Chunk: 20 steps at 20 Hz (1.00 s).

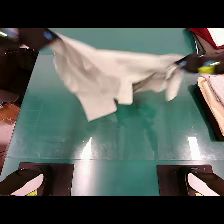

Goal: Fold the shirts.

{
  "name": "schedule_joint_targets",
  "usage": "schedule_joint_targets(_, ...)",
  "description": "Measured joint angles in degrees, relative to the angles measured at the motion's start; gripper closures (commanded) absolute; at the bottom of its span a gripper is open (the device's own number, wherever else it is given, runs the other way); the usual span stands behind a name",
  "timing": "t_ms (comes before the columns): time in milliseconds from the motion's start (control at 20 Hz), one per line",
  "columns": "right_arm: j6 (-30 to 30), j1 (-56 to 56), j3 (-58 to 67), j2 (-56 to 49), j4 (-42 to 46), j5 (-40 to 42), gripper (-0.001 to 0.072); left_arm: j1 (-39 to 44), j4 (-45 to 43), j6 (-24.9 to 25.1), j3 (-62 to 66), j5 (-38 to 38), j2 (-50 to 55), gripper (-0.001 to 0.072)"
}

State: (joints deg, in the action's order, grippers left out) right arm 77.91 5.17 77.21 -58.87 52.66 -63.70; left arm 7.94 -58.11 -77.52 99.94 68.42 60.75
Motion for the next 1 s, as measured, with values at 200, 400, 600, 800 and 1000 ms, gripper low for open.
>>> schedule_joint_targets(200, 0.0, -7.1, 9.7, 7.1, -0.3, -7.3, 0.0698, -0.2, 3.2, -0.1, 11.3, 2.0, -5.3, 0.068)
schedule_joint_targets(400, 0.9, -11.1, 15.5, 11.5, -0.6, -15.7, 0.0698, -0.3, 7.9, -1.8, 18.5, 2.7, -9.1, 0.068)
schedule_joint_targets(600, 5.4, -12.3, 17.3, 13.4, -0.5, -24.7, 0.0698, -0.3, 12.1, -4.7, 20.5, 3.0, -11.2, 0.0681)
schedule_joint_targets(800, 9.9, -9.2, 14.5, 11.5, -0.1, -33.8, 0.0696, -0.3, 12.4, -7.0, 13.0, 6.6, -10.9, 0.068)
schedule_joint_targets(1000, 10.8, -1.7, 0.8, 8.0, -0.2, -31.3, 0.0696, -0.4, 9.8, -7.3, -3.1, 9.7, -6.8, 0.068)
